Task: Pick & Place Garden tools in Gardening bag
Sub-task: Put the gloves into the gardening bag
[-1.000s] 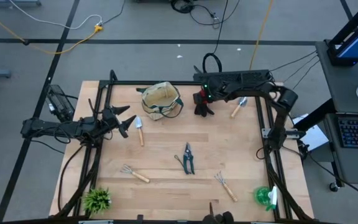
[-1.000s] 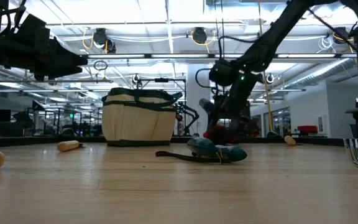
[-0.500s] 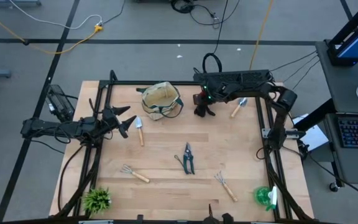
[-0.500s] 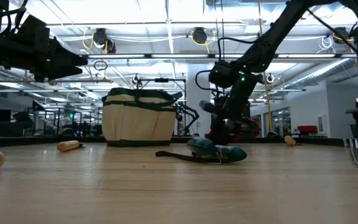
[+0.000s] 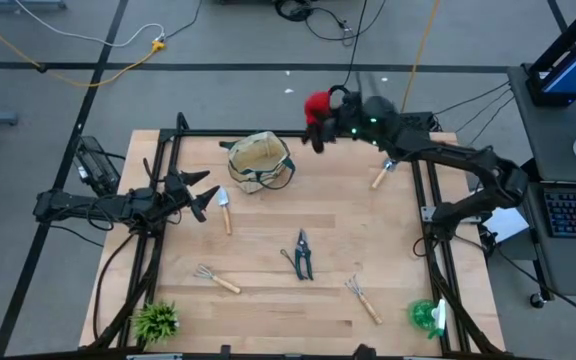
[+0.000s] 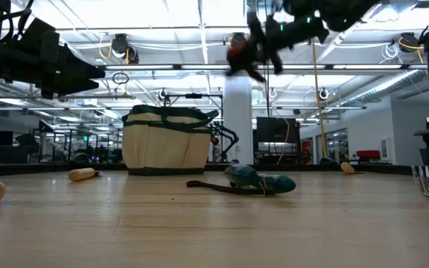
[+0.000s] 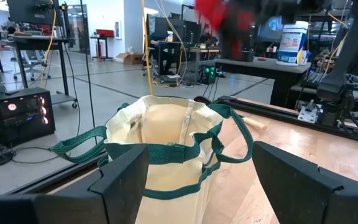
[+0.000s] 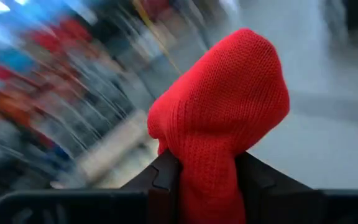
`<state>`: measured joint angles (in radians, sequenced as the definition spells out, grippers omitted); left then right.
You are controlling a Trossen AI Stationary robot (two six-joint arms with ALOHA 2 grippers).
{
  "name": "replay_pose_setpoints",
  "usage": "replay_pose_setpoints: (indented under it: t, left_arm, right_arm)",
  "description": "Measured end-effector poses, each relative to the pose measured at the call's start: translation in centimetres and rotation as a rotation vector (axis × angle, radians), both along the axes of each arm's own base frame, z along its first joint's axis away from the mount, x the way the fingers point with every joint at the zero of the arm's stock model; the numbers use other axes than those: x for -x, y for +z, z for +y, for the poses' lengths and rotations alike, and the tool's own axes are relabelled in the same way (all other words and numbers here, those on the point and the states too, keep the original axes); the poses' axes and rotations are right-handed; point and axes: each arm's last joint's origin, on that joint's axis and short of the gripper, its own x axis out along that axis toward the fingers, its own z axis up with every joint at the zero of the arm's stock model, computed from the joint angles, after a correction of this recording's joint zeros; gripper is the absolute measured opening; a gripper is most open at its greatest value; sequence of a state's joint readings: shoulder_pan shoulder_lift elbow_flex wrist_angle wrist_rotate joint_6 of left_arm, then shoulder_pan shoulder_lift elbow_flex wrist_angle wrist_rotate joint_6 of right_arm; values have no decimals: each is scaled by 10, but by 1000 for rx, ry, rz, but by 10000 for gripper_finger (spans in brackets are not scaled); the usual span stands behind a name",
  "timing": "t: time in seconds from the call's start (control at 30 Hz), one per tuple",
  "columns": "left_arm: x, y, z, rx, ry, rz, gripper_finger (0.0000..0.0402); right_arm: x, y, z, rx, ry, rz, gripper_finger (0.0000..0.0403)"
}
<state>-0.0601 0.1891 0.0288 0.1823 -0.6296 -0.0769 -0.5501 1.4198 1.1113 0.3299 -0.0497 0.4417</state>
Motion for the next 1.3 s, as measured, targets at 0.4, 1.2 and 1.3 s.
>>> replay_pose_setpoints:
  t: [0.4, 1.2, 1.3]
  left_arm:
    - [0, 0, 0, 16, -1, -12, 294]
    - [2, 17, 0, 174, -22, -291, 294]
    - [2, 17, 0, 174, -21, -290, 294]
  right_arm:
    - [-65, 50, 25, 614, 259, -124, 76]
    - [-167, -49, -5, 771, 460, 311, 76]
    - [-171, -63, -6, 770, 477, 345, 76]
